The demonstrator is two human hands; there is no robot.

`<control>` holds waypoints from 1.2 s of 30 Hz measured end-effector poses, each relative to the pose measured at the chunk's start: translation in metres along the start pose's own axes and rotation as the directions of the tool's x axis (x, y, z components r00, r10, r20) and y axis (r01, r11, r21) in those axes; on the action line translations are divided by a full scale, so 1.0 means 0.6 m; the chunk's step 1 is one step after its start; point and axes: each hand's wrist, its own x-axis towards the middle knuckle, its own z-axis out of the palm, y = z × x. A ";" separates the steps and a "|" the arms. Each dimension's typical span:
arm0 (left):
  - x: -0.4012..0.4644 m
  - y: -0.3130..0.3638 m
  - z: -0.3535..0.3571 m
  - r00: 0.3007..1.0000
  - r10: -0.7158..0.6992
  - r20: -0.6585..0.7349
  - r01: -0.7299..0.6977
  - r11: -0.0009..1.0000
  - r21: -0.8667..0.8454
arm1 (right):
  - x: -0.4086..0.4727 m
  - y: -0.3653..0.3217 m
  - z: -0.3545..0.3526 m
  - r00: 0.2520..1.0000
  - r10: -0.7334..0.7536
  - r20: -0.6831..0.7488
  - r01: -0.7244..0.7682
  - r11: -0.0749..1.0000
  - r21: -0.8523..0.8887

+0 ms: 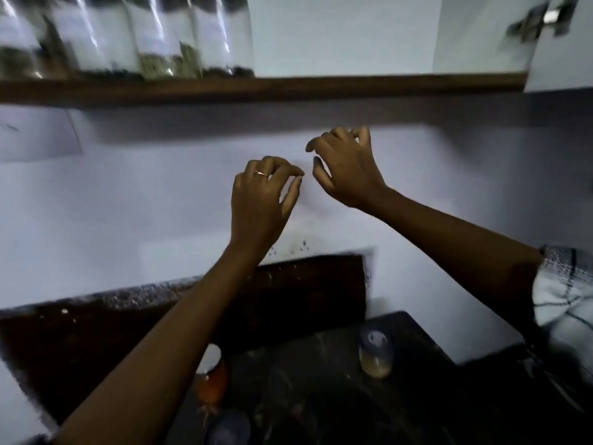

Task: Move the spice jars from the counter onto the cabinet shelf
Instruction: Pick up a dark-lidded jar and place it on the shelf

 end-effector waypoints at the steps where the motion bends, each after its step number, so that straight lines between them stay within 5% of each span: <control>1: -0.017 0.008 0.008 1.000 0.007 0.028 -0.006 1.000 -0.019 | -0.021 0.005 0.003 1.000 -0.003 0.009 0.003 1.000 -0.004; 13: -0.227 0.086 0.159 0.897 -0.078 0.434 0.209 0.942 -0.263 | -0.253 0.053 0.092 0.945 -0.008 0.326 0.021 0.999 -0.038; 22: -0.411 0.099 0.292 0.580 -0.194 0.791 0.484 0.864 -0.143 | -0.431 0.074 0.220 0.824 0.050 0.564 -0.128 0.987 0.098; 24: -0.443 0.103 0.316 0.454 -0.208 0.866 0.533 0.842 -0.077 | -0.465 0.081 0.247 0.758 0.072 0.648 -0.192 0.975 0.116; 28: -0.487 0.119 0.359 0.212 -0.216 0.953 0.641 0.767 0.031 | -0.522 0.092 0.288 0.508 0.105 0.855 -0.280 0.959 0.048; 33: -0.514 0.146 0.406 0.108 -0.170 0.980 0.792 0.610 0.019 | -0.563 0.093 0.325 0.229 0.117 0.966 -0.404 0.915 -0.015; 36: -0.528 0.158 0.436 0.028 -0.189 0.981 0.879 0.472 0.066 | -0.574 0.095 0.345 0.145 0.105 0.984 -0.473 0.881 -0.024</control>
